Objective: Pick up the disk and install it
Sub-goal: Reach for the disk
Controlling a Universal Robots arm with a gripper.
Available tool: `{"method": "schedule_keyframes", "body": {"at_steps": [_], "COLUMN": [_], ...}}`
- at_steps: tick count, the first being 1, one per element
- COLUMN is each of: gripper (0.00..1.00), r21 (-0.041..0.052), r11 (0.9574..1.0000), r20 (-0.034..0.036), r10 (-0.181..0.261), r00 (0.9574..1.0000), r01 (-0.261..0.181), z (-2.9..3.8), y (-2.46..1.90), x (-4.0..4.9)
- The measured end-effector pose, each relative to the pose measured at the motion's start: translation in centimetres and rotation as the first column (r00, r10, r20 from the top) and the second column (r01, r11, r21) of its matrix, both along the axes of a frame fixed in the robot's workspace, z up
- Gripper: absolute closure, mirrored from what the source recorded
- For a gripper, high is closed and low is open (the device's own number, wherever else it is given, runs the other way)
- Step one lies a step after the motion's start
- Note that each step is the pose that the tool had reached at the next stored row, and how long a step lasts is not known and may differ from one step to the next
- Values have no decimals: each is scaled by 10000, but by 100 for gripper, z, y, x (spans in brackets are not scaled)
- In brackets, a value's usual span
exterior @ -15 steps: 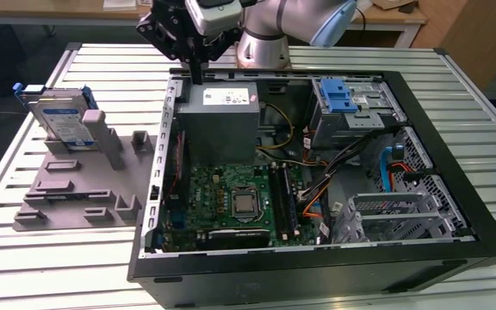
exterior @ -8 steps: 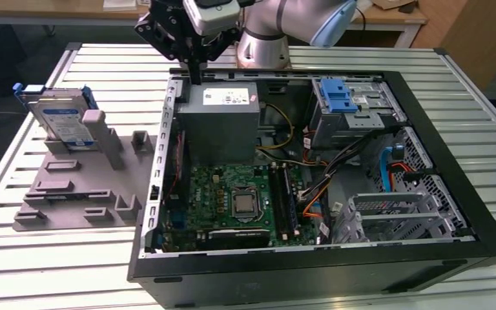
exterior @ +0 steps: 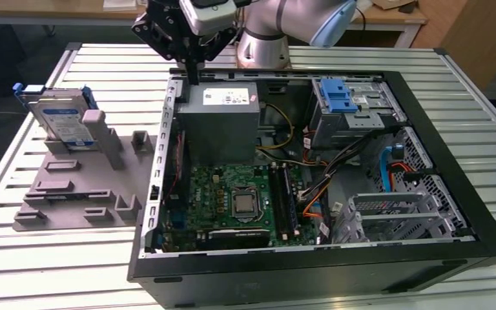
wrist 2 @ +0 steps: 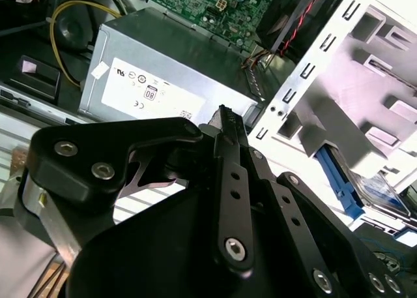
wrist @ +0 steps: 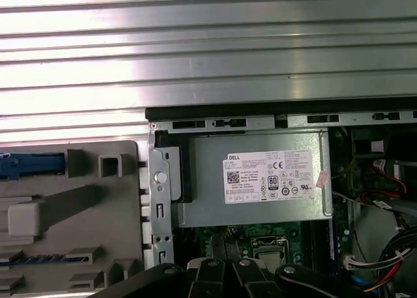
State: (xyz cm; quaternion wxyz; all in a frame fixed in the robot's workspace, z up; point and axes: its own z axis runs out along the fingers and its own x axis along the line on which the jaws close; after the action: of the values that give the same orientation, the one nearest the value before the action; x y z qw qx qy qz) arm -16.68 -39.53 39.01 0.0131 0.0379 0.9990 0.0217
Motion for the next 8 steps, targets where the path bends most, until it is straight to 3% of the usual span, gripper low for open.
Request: {"method": "schedule_keyframes", "body": {"at_steps": [8], "gripper": [89], "r21": [-1], "r11": [10000], "r20": [-1], "r10": [0], "r00": [10000], "r01": [0], "z": [0], "y": [0], "x": [-31]}}
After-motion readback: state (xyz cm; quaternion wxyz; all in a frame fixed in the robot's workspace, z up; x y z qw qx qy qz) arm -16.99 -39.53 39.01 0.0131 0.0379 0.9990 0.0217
